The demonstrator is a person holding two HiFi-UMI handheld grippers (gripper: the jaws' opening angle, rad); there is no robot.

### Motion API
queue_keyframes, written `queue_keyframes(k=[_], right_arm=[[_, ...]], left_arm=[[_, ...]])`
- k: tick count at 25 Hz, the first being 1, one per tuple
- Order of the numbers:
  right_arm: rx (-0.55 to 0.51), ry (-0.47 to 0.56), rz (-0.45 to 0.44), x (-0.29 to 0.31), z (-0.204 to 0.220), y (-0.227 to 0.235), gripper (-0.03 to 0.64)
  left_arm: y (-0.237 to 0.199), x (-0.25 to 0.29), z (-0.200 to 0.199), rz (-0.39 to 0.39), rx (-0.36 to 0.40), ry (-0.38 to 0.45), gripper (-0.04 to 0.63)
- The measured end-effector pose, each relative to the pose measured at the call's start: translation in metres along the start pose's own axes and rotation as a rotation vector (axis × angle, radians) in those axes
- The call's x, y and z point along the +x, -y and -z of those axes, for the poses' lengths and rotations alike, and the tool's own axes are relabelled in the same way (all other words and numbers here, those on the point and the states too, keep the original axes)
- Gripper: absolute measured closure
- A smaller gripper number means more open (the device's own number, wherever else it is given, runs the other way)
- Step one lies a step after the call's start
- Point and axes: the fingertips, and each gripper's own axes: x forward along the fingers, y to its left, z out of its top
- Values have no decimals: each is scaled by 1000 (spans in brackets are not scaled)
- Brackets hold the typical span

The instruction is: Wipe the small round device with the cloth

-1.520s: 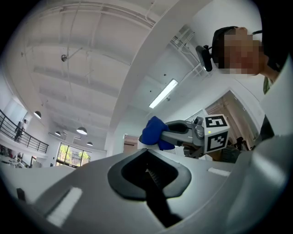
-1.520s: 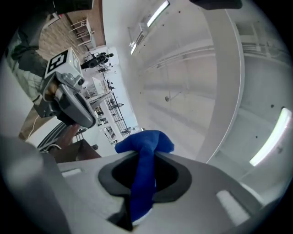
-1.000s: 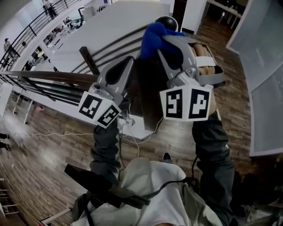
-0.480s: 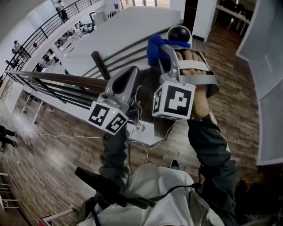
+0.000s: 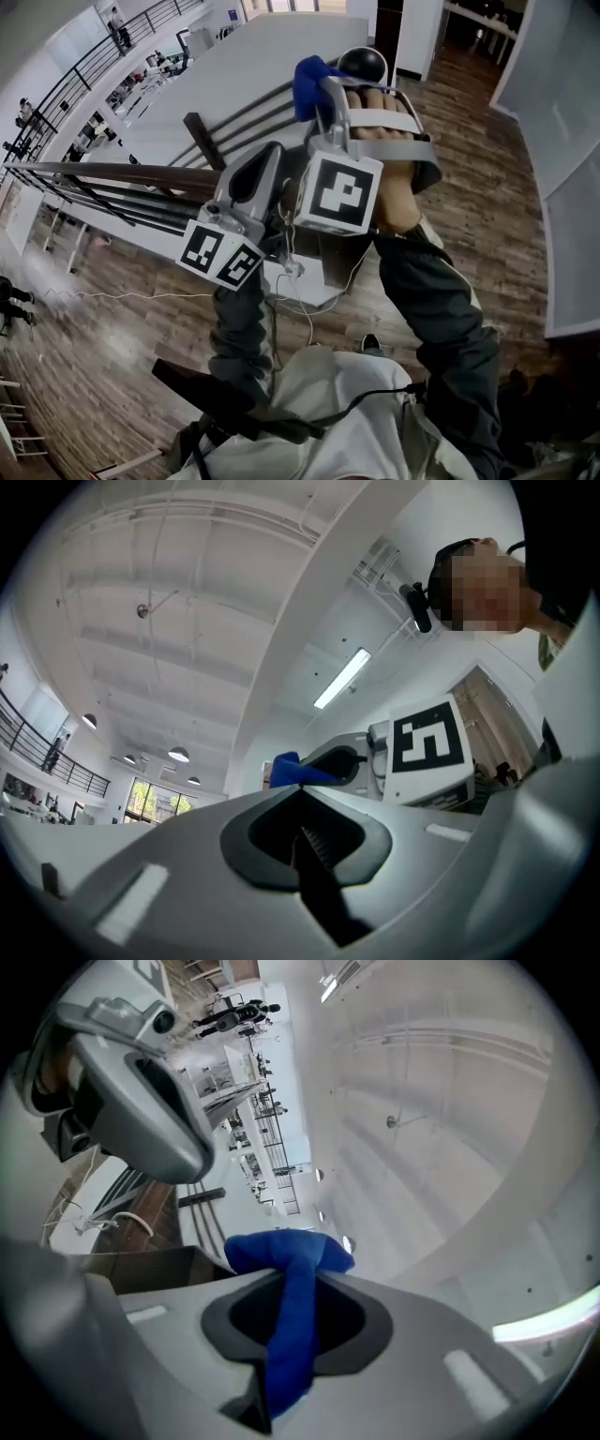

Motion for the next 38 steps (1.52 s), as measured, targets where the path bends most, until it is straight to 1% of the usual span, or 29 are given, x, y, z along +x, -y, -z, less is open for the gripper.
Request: queue_keyframes(k=[2, 3, 5, 7, 10, 11, 13, 16, 18, 20, 21, 26, 29, 31, 35, 37, 38], right_arm=[[-4, 2, -70, -6, 3, -23, 545], [-19, 5, -77, -10, 4, -28, 545], [-43, 22, -55, -17, 6, -23, 545], [-9, 78, -19, -31, 4, 2, 545], [91, 168, 45, -52, 0, 62, 545], [117, 180, 49, -52, 1, 81, 545], [152, 160, 8, -39, 9, 105, 545], [168, 70, -82, -11, 26, 115, 545], [164, 35, -144, 1, 29, 107, 545], [171, 30, -188, 5, 28, 93, 545], [180, 38, -187, 5, 27, 89, 545], [253, 128, -103, -13, 20, 82, 545], [277, 184, -86, -26, 20, 63, 545], [279, 193, -104, -31, 22, 43, 545], [253, 159, -185, -33, 29, -1, 545], [271, 186, -182, -36, 29, -6, 545], [300, 223, -166, -40, 28, -1, 545]], left_arm=[[3, -4, -1, 1, 0, -1, 591], [3, -6, -1, -1, 0, -1, 591], [2, -8, 0, -3, -1, -3, 591], [3, -10, 2, -3, -1, -8, 591], [3, -13, -4, -7, 1, -8, 591], [3, -13, -7, -7, 0, -8, 591], [2, -15, -9, -6, -1, -6, 591], [5, -17, -8, -1, 0, -8, 591], [8, -18, -6, 3, -1, -11, 591], [11, -20, -6, 7, -1, -14, 591], [11, -22, -7, 7, 1, -14, 591], [10, -25, -18, -5, 12, -11, 591], [6, -21, -19, -6, 15, -4, 591], [5, -16, -20, -2, 21, 0, 591], [6, -5, -29, 10, 33, 13, 591], [8, 2, -32, 29, 19, 20, 591], [10, 6, -31, 44, -1, 25, 591]])
